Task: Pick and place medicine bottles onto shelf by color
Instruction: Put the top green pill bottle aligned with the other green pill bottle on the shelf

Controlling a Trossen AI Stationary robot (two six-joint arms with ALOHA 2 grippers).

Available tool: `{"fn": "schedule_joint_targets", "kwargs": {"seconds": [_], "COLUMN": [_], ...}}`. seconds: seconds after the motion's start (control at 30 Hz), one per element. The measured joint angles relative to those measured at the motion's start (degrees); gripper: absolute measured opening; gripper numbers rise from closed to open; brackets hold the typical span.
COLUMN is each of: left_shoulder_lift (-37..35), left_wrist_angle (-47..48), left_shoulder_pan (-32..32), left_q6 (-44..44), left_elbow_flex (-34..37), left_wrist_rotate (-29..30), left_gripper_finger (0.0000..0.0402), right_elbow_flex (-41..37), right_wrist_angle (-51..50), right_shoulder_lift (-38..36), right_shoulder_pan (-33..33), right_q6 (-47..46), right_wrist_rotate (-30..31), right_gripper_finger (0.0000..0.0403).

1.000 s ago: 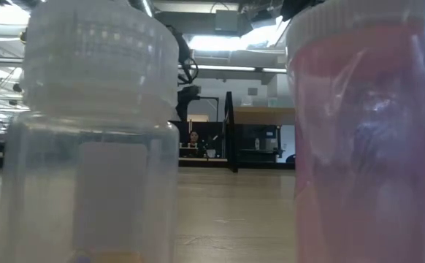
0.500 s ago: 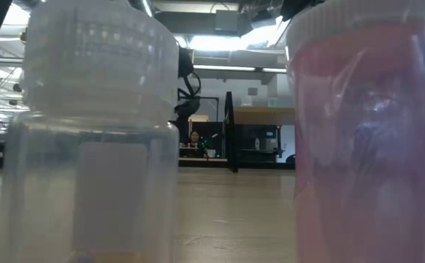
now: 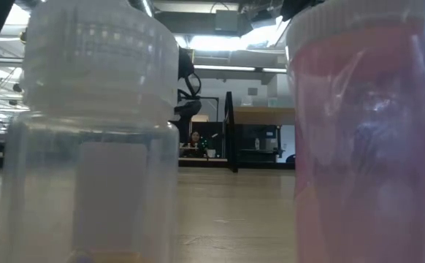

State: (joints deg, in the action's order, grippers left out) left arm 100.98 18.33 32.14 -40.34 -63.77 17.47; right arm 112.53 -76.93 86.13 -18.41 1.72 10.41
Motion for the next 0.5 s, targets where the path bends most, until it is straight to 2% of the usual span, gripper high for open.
{"fn": "schedule_joint_targets", "kwargs": {"seconds": [0.5], "left_shoulder_lift": [0.0], "left_wrist_angle": [0.0], "left_shoulder_pan": [0.1], "left_q6": [-0.2], "left_elbow_flex": [0.0], "left_wrist_rotate": [0.3], "left_gripper_finger": [0.0327], "right_elbow_flex": [0.0], "right_wrist_angle": [0.0], "right_shoulder_lift": [0.0], "right_shoulder_pan": [0.0], "right_q6": [0.0], "right_wrist_rotate": [0.0], "right_gripper_finger": [0.0172]}}
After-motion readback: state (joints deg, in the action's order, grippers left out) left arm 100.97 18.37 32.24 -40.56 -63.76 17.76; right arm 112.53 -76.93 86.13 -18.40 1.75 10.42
